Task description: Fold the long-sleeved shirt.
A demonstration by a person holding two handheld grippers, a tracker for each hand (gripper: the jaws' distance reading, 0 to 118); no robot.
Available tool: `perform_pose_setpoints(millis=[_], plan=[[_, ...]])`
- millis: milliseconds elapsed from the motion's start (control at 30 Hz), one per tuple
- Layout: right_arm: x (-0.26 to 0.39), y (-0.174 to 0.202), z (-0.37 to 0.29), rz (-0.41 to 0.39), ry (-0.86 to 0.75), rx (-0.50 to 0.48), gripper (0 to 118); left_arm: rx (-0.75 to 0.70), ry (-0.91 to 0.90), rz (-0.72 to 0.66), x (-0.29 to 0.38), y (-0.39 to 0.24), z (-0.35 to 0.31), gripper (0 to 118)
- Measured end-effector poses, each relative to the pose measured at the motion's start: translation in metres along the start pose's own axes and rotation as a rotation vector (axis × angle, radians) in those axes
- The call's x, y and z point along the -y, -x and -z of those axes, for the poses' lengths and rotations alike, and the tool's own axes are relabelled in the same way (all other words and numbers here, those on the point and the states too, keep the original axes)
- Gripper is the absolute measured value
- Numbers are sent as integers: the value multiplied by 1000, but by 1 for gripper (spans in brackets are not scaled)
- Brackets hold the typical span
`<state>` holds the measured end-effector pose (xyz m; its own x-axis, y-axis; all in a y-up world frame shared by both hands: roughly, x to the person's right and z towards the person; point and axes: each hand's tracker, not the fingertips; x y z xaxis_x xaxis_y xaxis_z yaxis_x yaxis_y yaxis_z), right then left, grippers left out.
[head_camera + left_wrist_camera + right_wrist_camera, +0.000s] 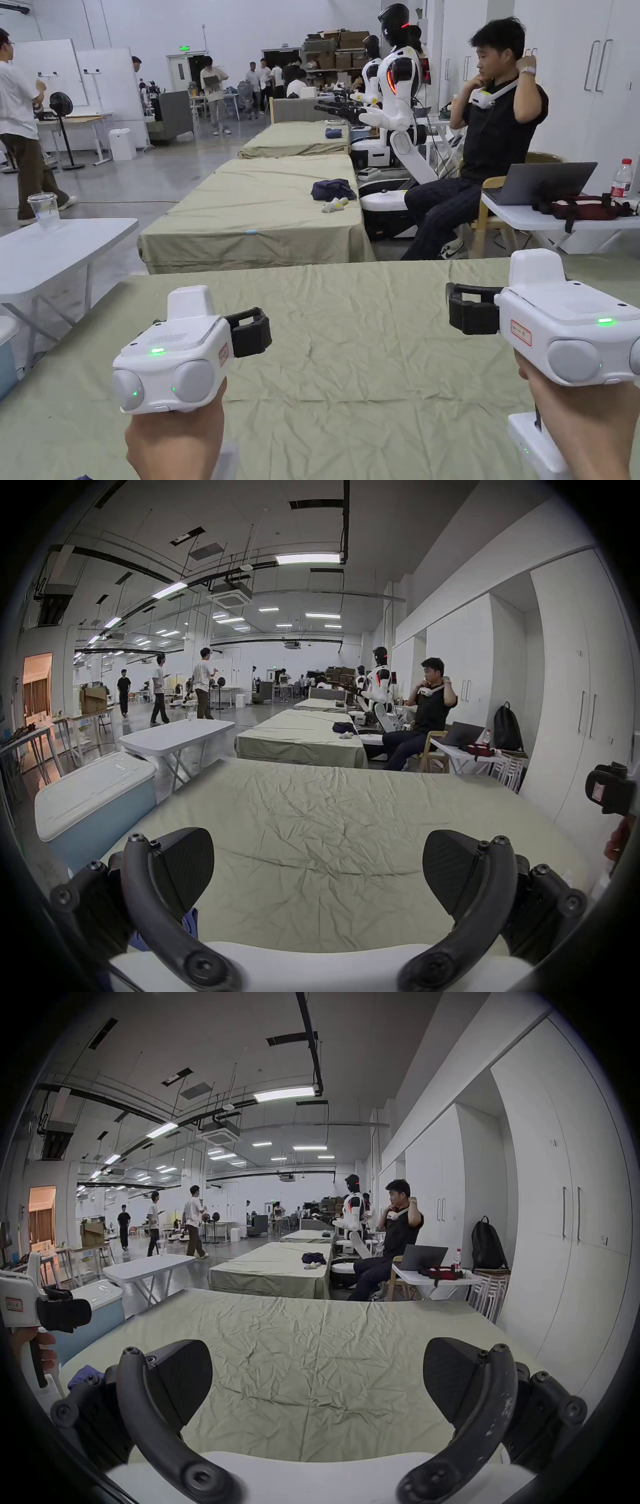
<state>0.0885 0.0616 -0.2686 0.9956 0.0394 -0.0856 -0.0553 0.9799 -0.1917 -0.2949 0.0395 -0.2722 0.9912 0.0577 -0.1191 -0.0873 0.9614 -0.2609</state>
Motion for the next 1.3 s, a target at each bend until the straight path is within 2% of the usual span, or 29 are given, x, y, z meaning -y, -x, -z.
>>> perform_pose_setpoints(millis=[1300], plan=[[5,0,0,8,11,-4,118,6,8,26,3,-3,1,118]])
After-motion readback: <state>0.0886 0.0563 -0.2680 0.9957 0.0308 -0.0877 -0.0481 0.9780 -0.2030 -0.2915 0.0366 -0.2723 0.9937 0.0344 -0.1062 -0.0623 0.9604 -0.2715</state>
